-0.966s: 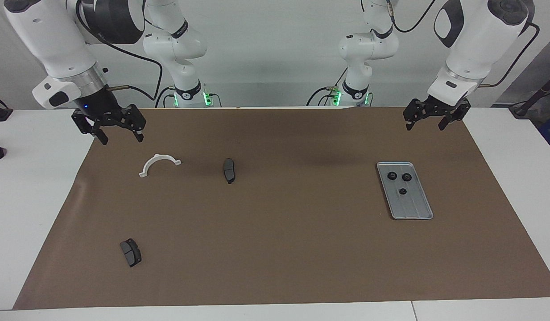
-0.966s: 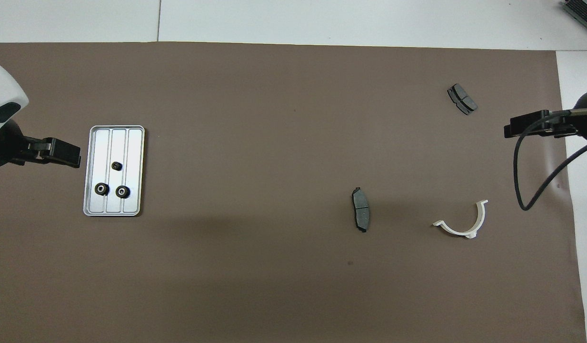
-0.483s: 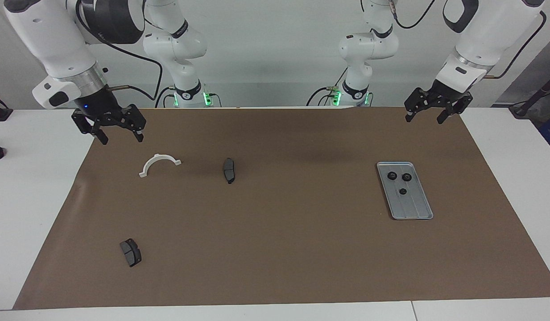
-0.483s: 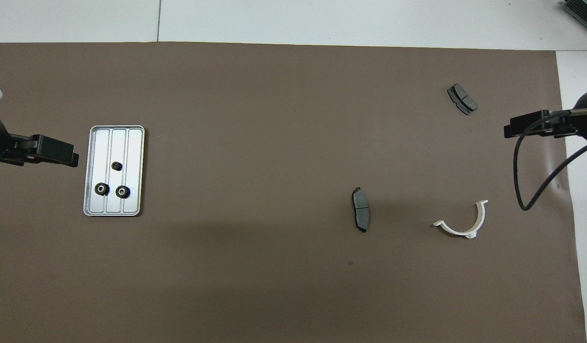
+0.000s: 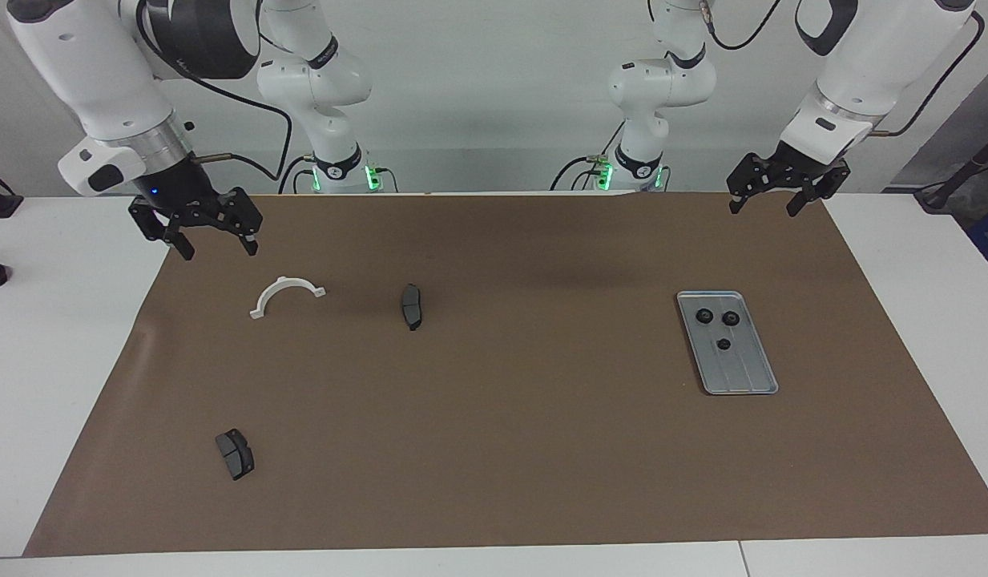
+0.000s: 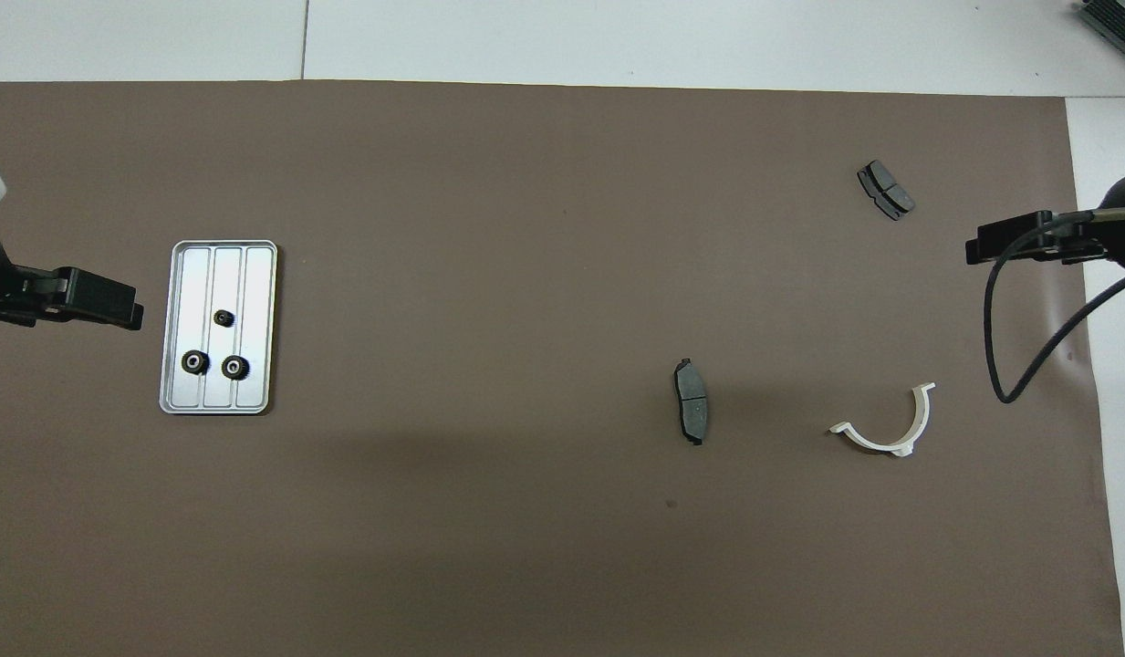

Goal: Pick bearing gear from pile to tray

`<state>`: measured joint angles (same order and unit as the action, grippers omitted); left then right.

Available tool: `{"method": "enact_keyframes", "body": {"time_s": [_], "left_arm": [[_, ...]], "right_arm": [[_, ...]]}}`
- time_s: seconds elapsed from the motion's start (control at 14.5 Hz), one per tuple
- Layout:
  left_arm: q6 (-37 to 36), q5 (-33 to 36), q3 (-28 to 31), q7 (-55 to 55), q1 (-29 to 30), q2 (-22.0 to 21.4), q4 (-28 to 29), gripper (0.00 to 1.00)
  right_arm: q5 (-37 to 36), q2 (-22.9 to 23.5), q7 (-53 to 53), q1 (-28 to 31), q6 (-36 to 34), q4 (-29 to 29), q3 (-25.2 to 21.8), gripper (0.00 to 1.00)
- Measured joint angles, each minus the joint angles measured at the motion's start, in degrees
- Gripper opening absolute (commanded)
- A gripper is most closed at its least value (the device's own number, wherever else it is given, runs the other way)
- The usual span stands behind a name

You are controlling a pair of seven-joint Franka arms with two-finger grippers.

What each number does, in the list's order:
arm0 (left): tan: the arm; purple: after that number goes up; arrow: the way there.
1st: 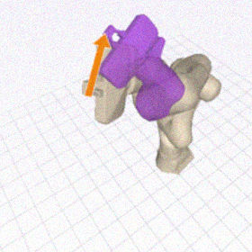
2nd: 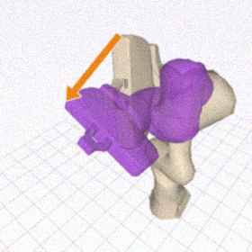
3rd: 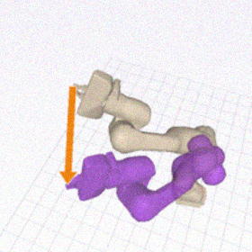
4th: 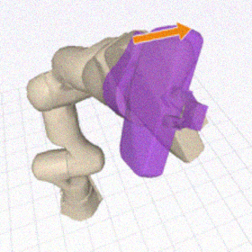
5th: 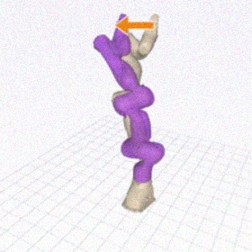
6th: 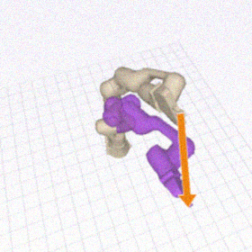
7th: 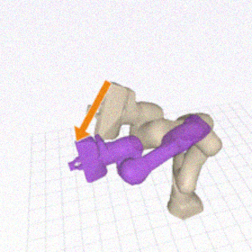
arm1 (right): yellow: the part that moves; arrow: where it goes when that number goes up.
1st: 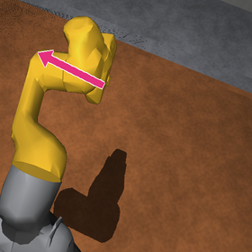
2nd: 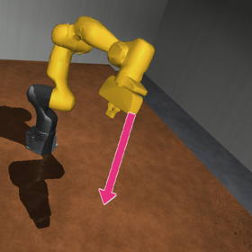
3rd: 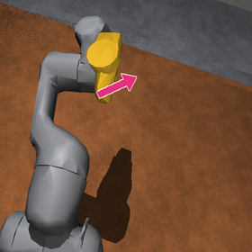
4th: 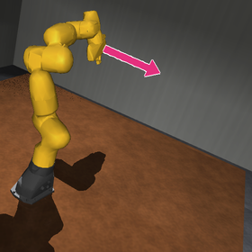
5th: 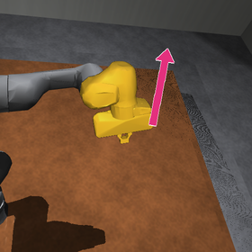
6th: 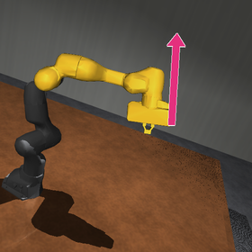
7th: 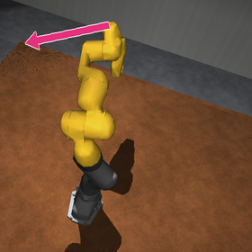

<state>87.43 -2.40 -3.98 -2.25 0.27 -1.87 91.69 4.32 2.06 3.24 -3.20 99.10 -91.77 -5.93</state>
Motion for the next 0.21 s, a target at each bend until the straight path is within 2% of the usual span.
{"method": "enact_keyframes", "body": {"time_s": [0.21], "left_arm": [[0.0,-0.2,0.1,0.0,0.0,0.0,0.0,1.00]], "right_arm": [[0.0,0.0,0.0,0.0,0.0,0.0,0.0,1.00]]}}
